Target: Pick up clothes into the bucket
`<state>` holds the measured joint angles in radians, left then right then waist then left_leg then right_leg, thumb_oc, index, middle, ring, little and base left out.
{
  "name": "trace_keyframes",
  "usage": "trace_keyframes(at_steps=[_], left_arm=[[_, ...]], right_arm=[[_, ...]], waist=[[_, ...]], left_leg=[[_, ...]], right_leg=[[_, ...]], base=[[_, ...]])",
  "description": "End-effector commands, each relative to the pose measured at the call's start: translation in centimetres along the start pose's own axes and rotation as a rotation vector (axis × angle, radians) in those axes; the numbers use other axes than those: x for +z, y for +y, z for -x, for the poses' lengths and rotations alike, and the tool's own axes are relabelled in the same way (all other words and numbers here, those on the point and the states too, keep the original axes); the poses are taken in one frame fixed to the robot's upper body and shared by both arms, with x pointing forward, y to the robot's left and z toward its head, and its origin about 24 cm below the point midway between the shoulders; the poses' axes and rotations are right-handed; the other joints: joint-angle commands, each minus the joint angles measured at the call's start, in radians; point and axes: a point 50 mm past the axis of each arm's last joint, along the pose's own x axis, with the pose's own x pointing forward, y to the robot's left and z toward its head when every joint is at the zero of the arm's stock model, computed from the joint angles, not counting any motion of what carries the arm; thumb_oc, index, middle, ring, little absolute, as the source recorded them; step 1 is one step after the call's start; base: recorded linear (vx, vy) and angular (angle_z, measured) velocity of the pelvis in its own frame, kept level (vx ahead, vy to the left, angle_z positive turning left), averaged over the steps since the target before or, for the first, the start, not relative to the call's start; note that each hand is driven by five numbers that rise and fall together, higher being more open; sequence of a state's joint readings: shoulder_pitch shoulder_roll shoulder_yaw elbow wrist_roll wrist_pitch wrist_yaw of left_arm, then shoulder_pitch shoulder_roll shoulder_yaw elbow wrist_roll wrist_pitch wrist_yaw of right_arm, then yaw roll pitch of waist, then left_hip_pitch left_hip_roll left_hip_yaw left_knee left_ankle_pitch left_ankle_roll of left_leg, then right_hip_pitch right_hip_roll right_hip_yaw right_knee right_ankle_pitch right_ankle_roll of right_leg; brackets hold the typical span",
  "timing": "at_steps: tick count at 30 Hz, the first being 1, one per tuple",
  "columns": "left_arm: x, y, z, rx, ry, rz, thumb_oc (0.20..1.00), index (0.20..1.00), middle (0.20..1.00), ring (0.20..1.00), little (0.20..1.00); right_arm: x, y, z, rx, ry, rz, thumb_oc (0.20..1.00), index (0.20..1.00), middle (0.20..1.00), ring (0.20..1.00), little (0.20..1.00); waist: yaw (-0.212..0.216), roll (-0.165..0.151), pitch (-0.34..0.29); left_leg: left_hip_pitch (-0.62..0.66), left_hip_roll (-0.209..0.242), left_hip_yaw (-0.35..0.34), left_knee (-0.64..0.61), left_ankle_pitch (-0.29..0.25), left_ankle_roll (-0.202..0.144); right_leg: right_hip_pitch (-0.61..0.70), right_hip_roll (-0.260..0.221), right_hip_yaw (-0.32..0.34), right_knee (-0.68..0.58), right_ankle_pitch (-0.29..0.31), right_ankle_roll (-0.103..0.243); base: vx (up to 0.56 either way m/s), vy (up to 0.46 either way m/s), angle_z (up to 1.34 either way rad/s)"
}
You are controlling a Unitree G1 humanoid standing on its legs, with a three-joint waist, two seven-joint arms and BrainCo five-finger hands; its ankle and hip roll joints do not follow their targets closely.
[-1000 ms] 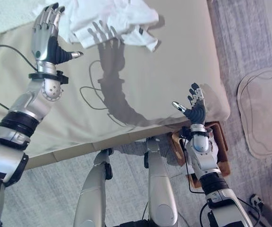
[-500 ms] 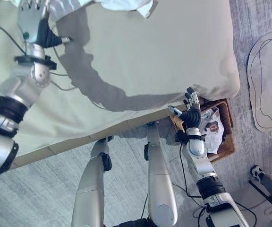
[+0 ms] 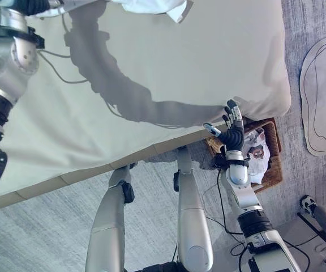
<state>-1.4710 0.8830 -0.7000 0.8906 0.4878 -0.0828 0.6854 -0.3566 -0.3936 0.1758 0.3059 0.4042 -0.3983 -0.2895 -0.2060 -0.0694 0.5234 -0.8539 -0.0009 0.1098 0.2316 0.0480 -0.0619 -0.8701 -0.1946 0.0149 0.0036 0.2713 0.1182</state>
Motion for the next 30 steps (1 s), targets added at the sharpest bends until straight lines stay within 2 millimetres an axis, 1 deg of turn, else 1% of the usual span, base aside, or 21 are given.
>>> trace_keyframes(at_steps=[1,5,9,12,16,17,18,19,21,24,30], left_arm=[[-1.8,2.4,-1.1,0.091,0.033,-0.018,1.0,1.0,1.0,1.0,1.0],[-2.4,2.4,-2.1,0.025,0.083,-0.026,1.0,1.0,1.0,1.0,1.0],[-2.6,2.5,-2.6,-0.023,0.093,-0.03,1.0,1.0,1.0,1.0,1.0],[-2.9,2.4,-2.9,-0.083,0.108,-0.047,1.0,1.0,1.0,1.0,1.0],[-2.7,2.3,-3.3,-0.148,0.109,-0.061,1.0,1.0,1.0,1.0,1.0],[-2.6,2.4,-3.6,-0.17,0.094,-0.082,1.0,1.0,1.0,1.0,1.0],[-2.5,2.5,-3.6,-0.169,0.093,-0.082,1.0,1.0,1.0,1.0,1.0],[-2.5,2.4,-3.6,-0.185,0.089,-0.087,0.586,0.586,0.586,0.586,0.586],[-2.4,2.5,-3.7,-0.193,0.089,-0.084,0.2,0.2,0.2,0.2,0.2],[-2.3,2.5,-3.8,-0.197,0.077,-0.076,0.2,0.2,0.2,0.2,0.2],[-2.4,1.5,-2.9,-0.227,0.076,-0.061,0.2,0.2,0.2,0.2,0.2]], right_arm=[[1.3,-2.1,0.1,-0.024,-0.081,0.034,1.0,1.0,1.0,1.0,1.0],[1.9,-2.1,-0.3,0.0,-0.1,0.045,1.0,1.0,1.0,1.0,1.0],[2.2,-2.2,-0.4,0.005,-0.11,0.047,1.0,1.0,1.0,1.0,1.0],[2.3,-2.6,-0.3,0.002,-0.11,0.047,1.0,1.0,1.0,1.0,1.0],[2.5,-3.3,-0.1,-0.013,-0.112,0.042,1.0,1.0,1.0,1.0,1.0],[2.5,-3.6,0.1,-0.016,-0.111,0.037,1.0,1.0,1.0,1.0,1.0],[2.5,-3.6,0.1,-0.017,-0.112,0.036,1.0,1.0,1.0,1.0,1.0],[2.4,-3.7,0.2,-0.019,-0.107,0.032,1.0,1.0,1.0,1.0,1.0],[2.2,-3.8,0.4,-0.016,-0.098,0.022,1.0,1.0,1.0,1.0,1.0],[2.1,-4.0,0.8,-0.018,-0.089,0.015,1.0,1.0,1.0,1.0,1.0],[1.6,-4.2,1.1,-0.017,-0.069,0.022,1.0,1.0,1.0,1.0,1.0]], waist=[[-0.032,0.038,-0.07],[-0.048,0.034,-0.081],[-0.057,0.032,-0.083],[-0.063,0.032,-0.084],[-0.07,0.04,-0.082],[-0.069,0.046,-0.09],[-0.074,0.043,-0.082],[-0.069,0.048,-0.092],[-0.07,0.052,-0.094],[-0.07,0.057,-0.097],[-0.069,0.062,-0.098]], left_leg=[[-0.066,0.0,-0.018,0.023,-0.018,0.009],[-0.086,0.001,-0.015,0.023,-0.015,0.005],[-0.108,0.0,-0.014,0.025,-0.013,0.002],[-0.131,-0.003,-0.009,0.029,-0.015,0.003],[-0.165,-0.003,-0.004,0.037,-0.015,-0.002],[-0.169,0.003,-0.01,0.043,-0.049,-0.01],[-0.183,-0.004,-0.001,0.047,-0.017,-0.001],[-0.178,0.001,-0.008,0.051,-0.051,-0.009],[-0.185,0.003,-0.006,0.055,-0.055,-0.009],[-0.194,0.005,-0.001,0.06,-0.055,-0.009],[-0.181,0.004,0.004,0.061,-0.054,-0.009]], right_leg=[[0.059,-0.086,-0.026,0.013,-0.028,0.126],[0.045,-0.088,-0.029,-0.002,-0.015,0.131],[0.029,-0.09,-0.029,-0.009,-0.007,0.135],[0.011,-0.093,-0.027,-0.02,0.004,0.139],[-0.016,-0.098,-0.027,-0.027,0.015,0.144],[-0.017,-0.091,-0.02,-0.033,-0.004,0.144],[-0.03,-0.1,-0.022,-0.027,0.016,0.144],[-0.026,-0.092,-0.019,-0.031,-0.003,0.144],[-0.035,-0.092,-0.016,-0.03,-0.003,0.144],[-0.046,-0.096,-0.013,-0.029,0.0,0.144],[-0.042,-0.1,-0.011,-0.019,-0.001,0.144]], base=[[0.01,0.015,0.04],[0.0,0.02,0.05],[0.0,0.019,0.02],[0.0,0.012,0.0],[0.02,0.043,-0.01],[0.0,0.046,-0.04],[0.06,0.041,-0.05],[0.0,0.026,-0.06],[0.03,0.029,-0.02],[0.0,0.037,-0.02],[-0.01,0.02,-0.03]])
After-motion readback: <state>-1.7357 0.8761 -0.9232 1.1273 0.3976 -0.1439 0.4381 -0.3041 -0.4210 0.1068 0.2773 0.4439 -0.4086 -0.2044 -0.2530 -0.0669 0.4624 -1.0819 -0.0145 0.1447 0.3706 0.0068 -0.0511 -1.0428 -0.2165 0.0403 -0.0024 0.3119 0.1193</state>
